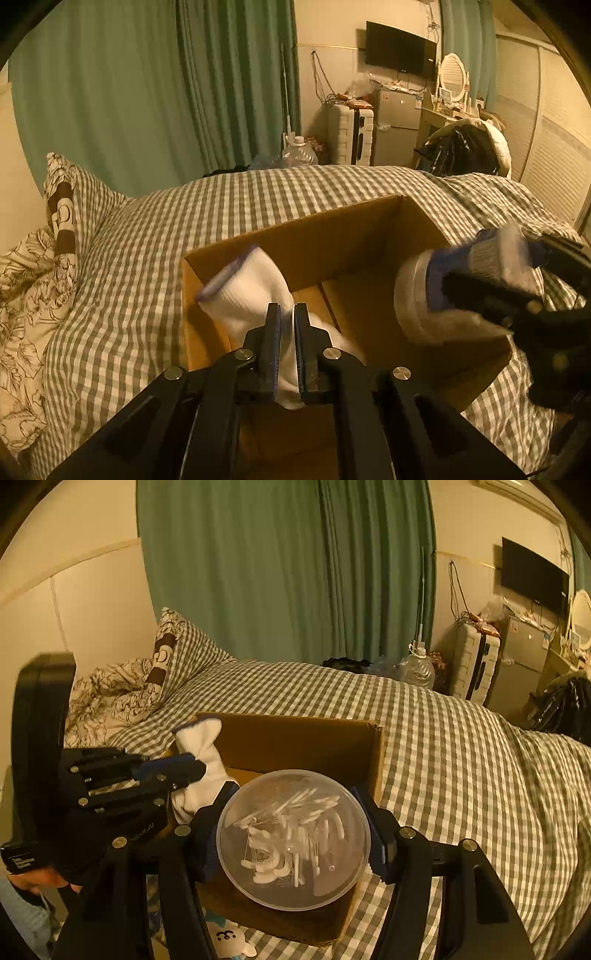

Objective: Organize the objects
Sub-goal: 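Carry the sock and swab container into the box and open both tools, then grasp the beige tape roll with the left tool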

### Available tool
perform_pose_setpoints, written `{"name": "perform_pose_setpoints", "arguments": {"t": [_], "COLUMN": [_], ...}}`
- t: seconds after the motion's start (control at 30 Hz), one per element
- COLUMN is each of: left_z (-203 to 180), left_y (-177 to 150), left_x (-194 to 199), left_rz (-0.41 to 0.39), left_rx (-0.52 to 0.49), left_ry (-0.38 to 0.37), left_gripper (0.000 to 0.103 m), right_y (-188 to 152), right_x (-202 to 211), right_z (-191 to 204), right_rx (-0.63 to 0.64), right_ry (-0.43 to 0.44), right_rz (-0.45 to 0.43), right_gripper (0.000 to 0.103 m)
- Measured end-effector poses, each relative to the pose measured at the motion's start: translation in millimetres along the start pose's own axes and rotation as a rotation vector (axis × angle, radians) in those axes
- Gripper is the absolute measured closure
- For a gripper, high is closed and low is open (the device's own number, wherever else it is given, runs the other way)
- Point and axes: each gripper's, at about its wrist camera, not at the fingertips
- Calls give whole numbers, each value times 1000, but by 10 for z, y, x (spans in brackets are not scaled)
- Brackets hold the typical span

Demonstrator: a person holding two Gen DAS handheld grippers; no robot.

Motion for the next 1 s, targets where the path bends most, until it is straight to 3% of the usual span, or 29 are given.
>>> {"name": "perform_pose_setpoints", "arguments": {"t": [0.07,0.1,0.13,0.2,0.3,0.4,0.6,0.7,0.87,1.0], "left_z": [-35,-53,-66,-68,-88,-98,-181,-241,-315,-402], "left_y": [14,9,14,3,-76,-173,-569,-820,-1203,-1503], "left_x": [65,130,191,358,667,941,1481,1653,1668,1425], "left_rz": [-4,-8,-13,-36,-61,-80,-137,-147,-137,-96], "left_rx": [-5,-7,-4,7,6,17,38,46,90,121], "left_ry": [10,22,34,52,56,80,62,60,35,41], "left_gripper": [85,68,45,33,31,15,1,0,0,0], "right_y": [5,-2,6,37,43,-15,-351,-584,-971,-1267], "right_x": [99,168,270,444,783,1121,1752,1974,2123,1903], "right_z": [-29,-35,-28,-19,21,71,208,278,308,344], "right_rx": [-7,-8,-8,-12,-13,-6,2,0,-37,-82], "right_ry": [-18,-24,-28,-41,-60,-103,-158,-196,-253,-256], "right_rz": [-27,-40,-55,-74,-108,-115,-144,-156,-164,-140], "right_gripper": [27,24,24,23,22,20,11,9,2,1]}}
Point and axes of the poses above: each gripper's, at about its wrist camera, not at the fingertips, and x roughly against the way its jaws point, z to its left, y to its top, and after that the axes turned 12 degrees about z, right-handed
